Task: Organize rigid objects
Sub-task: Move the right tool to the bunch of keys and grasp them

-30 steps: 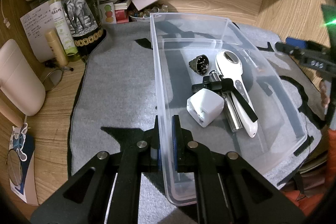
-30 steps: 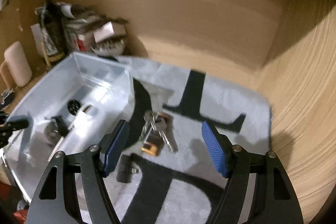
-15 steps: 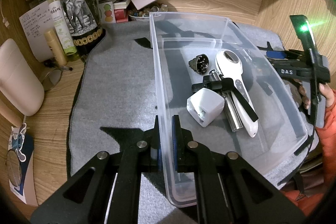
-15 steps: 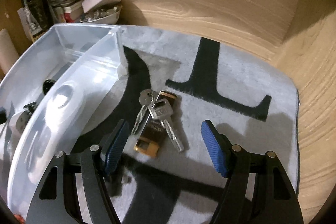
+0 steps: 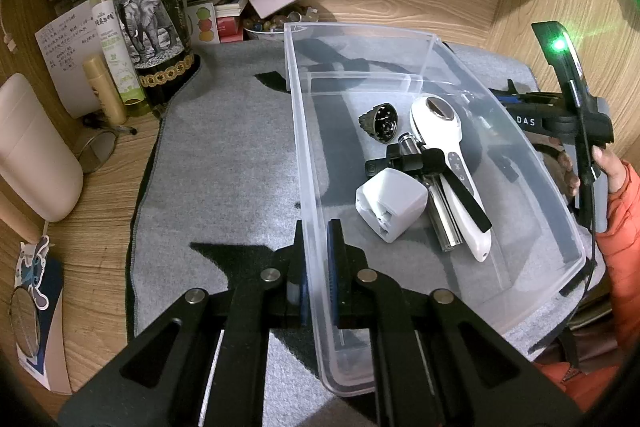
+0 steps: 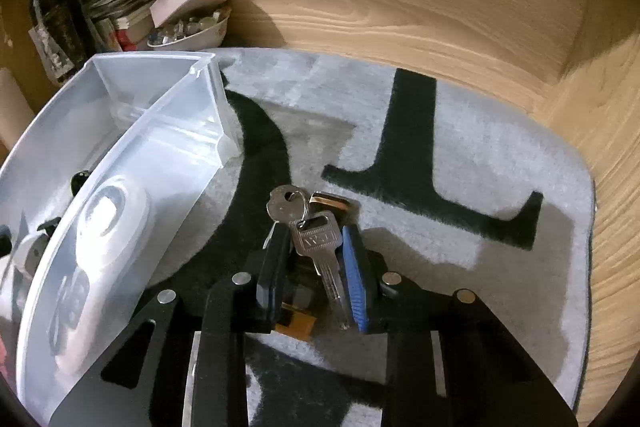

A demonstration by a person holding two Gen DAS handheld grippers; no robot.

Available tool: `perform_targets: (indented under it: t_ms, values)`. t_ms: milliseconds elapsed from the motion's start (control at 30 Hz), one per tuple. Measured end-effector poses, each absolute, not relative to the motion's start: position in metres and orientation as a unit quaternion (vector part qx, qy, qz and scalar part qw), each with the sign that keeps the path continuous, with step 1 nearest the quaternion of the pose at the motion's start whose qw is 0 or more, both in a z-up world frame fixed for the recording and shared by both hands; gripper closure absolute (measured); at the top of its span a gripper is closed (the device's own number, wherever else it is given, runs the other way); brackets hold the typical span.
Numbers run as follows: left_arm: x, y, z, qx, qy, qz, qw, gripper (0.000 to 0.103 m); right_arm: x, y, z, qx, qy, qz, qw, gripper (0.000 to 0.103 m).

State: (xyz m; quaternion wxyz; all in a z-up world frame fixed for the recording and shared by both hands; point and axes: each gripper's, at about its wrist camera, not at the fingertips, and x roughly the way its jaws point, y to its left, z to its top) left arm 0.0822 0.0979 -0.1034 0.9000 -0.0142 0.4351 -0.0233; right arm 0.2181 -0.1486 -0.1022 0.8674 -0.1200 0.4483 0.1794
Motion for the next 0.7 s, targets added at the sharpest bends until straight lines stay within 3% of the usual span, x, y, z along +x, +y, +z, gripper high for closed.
perform_targets:
  t_ms: [700]
  values:
    - [0.082, 0.098, -0.104, -0.014, 0.435, -0.023, 0.900, 0.096, 0.182, -0.135, -0.043, -0.129, 0.354, 0.212, 0.902, 0.080]
